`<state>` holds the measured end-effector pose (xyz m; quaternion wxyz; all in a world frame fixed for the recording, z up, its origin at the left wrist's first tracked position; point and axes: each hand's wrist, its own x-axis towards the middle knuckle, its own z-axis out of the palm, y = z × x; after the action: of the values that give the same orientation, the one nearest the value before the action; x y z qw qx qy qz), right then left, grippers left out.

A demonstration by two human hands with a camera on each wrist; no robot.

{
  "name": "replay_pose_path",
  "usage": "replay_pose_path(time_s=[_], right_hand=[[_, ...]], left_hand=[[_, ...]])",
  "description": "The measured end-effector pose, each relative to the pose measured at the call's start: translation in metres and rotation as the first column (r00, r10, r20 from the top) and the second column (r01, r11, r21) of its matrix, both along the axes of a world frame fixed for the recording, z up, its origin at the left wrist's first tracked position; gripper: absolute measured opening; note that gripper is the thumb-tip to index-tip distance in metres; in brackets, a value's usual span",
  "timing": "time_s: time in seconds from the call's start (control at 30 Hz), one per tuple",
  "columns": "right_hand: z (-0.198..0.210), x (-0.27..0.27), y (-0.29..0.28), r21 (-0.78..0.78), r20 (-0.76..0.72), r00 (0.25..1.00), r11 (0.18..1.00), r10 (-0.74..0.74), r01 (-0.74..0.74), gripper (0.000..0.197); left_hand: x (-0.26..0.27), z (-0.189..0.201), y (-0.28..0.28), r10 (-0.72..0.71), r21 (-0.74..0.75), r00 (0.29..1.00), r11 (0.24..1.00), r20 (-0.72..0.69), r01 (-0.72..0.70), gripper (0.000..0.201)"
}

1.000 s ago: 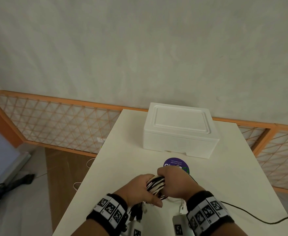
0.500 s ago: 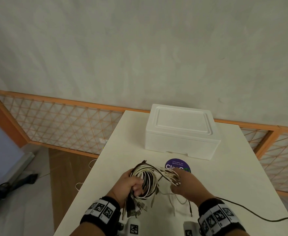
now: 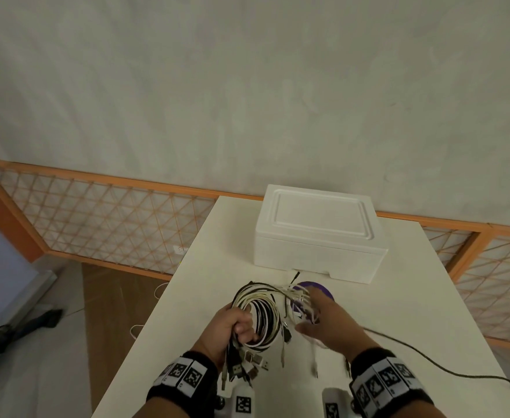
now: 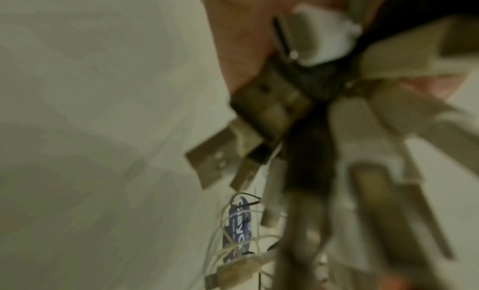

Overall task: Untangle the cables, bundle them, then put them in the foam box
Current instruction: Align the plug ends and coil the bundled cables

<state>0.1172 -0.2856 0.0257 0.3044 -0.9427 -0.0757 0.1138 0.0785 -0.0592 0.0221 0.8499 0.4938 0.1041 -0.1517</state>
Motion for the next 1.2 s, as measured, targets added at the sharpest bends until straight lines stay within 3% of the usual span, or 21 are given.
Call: replay_pose_path(time_s=[0.07,0.13,0.27,0.37,0.47,0.53,0.6,0.7,0.77,0.83,0.93,1.0,1.1,1.2], right_hand=[[-0.011,-0.008,-0.002,-0.097,-0.054,0.998,0.995,-0.042,0.037,0.028],[-0.017,-0.012,-0.01,-0.202,-0.075,0.993,0.976,-0.095,0.079,0.011],[-0.006,-0.005,-0.026,-0.414,0.057,0.989,0.898,-0.139,0.15,0.012],[0.003,-0.005,-0.053,-0.552,0.171,0.953,0.777,-0.249,0.302,0.004],[0.0,-0.013,-0.089,-0.488,0.331,0.846,0.691,-0.419,0.533,0.005],[0.003,-0.016,-0.098,-0.436,0.36,0.799,0.67,-0.482,0.601,0.009],[0.007,-0.014,-0.095,-0.457,0.221,0.836,0.703,-0.503,0.544,0.022],[0.017,-0.002,-0.08,-0.521,-0.219,0.916,0.834,-0.335,0.181,0.101],[0.029,0.007,-0.061,-0.404,-0.2,0.967,0.912,-0.158,0.066,0.12],[0.042,0.014,-0.031,-0.176,-0.015,1.0,0.984,0.012,-0.015,0.116],[0.046,0.017,0.021,-0.049,0.161,0.945,0.958,0.286,-0.282,0.097],[0.038,0.015,0.041,-0.039,0.059,0.929,0.93,0.366,-0.364,0.069],[0.025,0.014,0.041,-0.021,-0.066,0.932,0.933,0.356,-0.358,0.014],[0.019,0.013,0.034,-0.14,-0.073,0.953,0.943,0.293,-0.301,0.011]], left_hand=[[0.004,0.002,0.004,0.007,0.011,1.0,1.0,0.029,-0.007,0.027],[0.008,0.001,0.011,0.009,0.056,0.999,0.998,0.041,-0.011,0.027],[0.008,-0.009,0.02,0.053,0.092,0.998,0.994,-0.017,-0.051,0.023],[0.006,-0.013,0.027,0.097,0.1,0.995,0.991,-0.037,-0.093,0.024],[0.009,-0.014,0.036,0.124,0.103,0.991,0.987,-0.041,-0.12,0.024],[0.009,-0.013,0.034,0.098,0.11,0.994,0.99,-0.041,-0.093,0.025],[0.008,-0.015,0.026,0.075,0.099,0.995,0.993,-0.069,-0.068,0.031],[0.01,-0.015,0.016,0.035,0.092,0.996,0.995,-0.084,-0.028,0.031],[0.012,-0.013,0.01,-0.008,0.111,0.997,0.994,-0.073,0.016,0.024],[0.011,-0.01,0.004,-0.044,0.125,0.997,0.991,-0.067,0.052,0.021],[0.008,0.0,-0.006,-0.175,0.19,0.984,0.966,-0.02,0.176,0.013],[0.006,0.006,-0.009,-0.264,0.254,0.965,0.933,0.005,0.254,0.02],[0.003,0.008,0.0,-0.275,0.263,0.961,0.929,0.027,0.259,0.034],[0.003,0.005,0.015,-0.235,0.268,0.971,0.939,0.04,0.216,0.034]])
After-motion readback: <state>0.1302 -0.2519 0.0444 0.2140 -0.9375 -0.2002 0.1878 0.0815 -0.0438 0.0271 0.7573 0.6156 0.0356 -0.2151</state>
